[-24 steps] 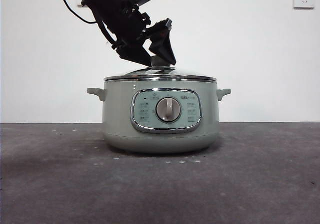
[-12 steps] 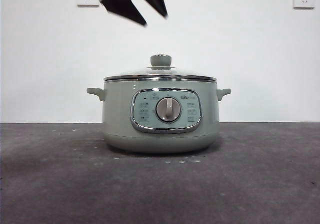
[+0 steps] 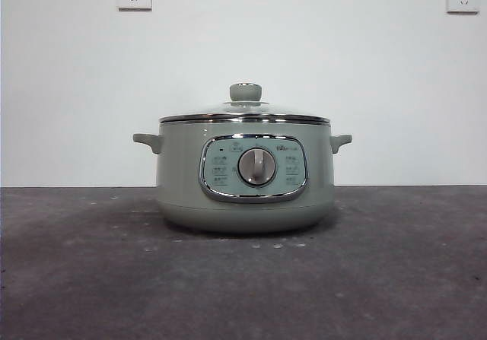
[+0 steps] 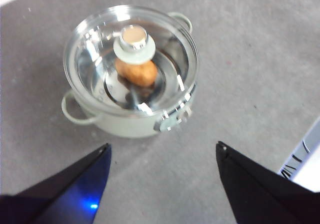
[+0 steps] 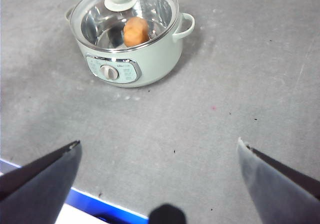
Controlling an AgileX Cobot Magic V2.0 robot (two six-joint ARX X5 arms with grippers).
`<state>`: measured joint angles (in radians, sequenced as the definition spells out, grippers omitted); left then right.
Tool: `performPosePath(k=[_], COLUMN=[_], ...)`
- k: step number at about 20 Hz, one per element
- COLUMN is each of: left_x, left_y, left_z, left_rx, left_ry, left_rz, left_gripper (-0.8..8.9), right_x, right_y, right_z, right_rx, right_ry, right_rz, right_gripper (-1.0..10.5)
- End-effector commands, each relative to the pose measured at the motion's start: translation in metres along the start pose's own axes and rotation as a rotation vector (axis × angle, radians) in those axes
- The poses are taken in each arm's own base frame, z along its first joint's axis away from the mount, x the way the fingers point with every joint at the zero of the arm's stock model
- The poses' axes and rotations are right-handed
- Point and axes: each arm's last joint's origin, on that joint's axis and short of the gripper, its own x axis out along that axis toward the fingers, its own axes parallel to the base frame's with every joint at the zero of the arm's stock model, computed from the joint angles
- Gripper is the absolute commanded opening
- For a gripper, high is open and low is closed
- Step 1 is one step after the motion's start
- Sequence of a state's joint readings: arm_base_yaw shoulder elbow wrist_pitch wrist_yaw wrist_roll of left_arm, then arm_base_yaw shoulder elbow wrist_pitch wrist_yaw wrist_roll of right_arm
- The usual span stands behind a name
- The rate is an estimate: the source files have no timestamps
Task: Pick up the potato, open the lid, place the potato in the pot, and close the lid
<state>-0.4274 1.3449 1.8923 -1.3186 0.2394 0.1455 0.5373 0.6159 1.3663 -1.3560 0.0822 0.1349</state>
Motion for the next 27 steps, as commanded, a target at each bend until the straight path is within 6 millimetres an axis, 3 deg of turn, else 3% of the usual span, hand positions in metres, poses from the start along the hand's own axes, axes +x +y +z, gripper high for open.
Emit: performPosePath(k=[1, 7, 10, 11, 12, 13, 27], left_x=[-0.0025, -0.0023, -0.0023, -0.0023, -0.0023, -0.0023, -0.0024], left_y=[-0.0033, -0.0035, -0.0035, -0.0035, -0.0035, -0.0035, -0.0033], left_z=[-0.001, -0.001, -0.001, -0.001, -0.001, -0.001, -0.001], left_rx=[0.006, -0.001, -0.001, -0.001, -0.001, -0.001, -0.001], left_ry=[-0.008, -0.008, -0.008, -0.008, -0.008, -0.008, -0.008], left_rz=[-0.012, -0.015, -0.015, -0.015, -0.015, -0.015, -0.01], left_gripper=[3.46, 3.45, 3.25, 2.29, 0.52, -0.14, -0.04], right_x=[0.006, 0.0108, 0.0109, 0.0108, 0.0109, 0.0108, 0.0111], right_y=[0.0004, 0.0012, 0.0012, 0.0012, 0.0012, 0.0012, 0.0009], right_z=[-0.0006, 0.0024, 0.0025, 0.0024, 0.0025, 0.0024, 0.0027], right_rx=[-0.014, -0.015, -0.015, -0.015, -0.015, -0.015, 0.012], right_ry=[0.049, 0.068, 0.068, 0.067, 0.068, 0.067, 0.066], right_rz=[-0.009, -0.01, -0.011, -0.011, -0.011, -0.011, -0.024], right_gripper=[5.3, 5.2, 2.7, 1.6, 0.3, -0.2, 0.0])
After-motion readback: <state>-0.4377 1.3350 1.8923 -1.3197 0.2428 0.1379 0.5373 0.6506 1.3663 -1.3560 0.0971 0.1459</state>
